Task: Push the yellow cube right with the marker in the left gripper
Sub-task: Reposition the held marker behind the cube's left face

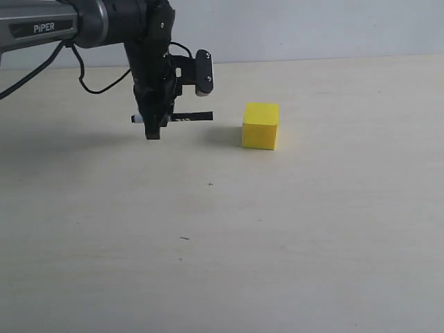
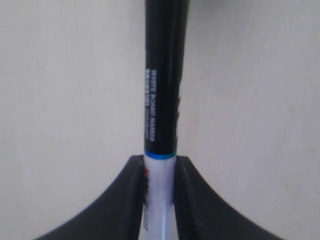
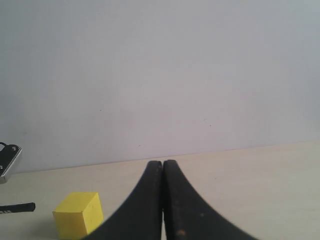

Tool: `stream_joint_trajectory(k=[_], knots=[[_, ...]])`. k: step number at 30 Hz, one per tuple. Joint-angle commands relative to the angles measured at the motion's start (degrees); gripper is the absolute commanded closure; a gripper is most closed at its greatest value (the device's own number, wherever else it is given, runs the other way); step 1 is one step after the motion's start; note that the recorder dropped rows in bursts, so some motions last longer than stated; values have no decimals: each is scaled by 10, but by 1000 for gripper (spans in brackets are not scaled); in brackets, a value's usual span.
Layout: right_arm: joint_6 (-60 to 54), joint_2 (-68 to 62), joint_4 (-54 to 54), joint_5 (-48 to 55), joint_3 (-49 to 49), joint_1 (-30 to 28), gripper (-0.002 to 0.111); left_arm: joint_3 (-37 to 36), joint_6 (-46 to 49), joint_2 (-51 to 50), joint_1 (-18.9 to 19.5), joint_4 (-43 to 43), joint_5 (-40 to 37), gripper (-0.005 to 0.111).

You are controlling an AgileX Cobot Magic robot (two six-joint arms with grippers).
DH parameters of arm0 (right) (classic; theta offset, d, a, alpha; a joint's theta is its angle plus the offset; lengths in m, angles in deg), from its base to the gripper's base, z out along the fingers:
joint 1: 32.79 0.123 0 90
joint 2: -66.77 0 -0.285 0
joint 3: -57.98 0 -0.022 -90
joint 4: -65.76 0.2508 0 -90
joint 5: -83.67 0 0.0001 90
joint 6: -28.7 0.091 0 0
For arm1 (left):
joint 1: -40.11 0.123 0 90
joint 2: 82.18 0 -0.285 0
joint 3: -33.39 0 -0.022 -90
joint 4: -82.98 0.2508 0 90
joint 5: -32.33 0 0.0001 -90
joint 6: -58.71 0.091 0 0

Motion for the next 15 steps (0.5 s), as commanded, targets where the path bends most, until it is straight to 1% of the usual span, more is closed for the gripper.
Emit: stream_joint_trajectory(k=[1,3,7,15], knots=[[-5,3,0,-5,-3,-2,108,3,114,2,20,-91,-5,107],[-5,3,0,-5,-3,-2,108,12,126,1,21,-112,-7,107],[-5,3,0,-5,-3,-2,108,44,126,-7,20,-118,-16,107],[-5,3,-3,-5,-3,-2,108,125,126,-54,15,-120,-85,107]])
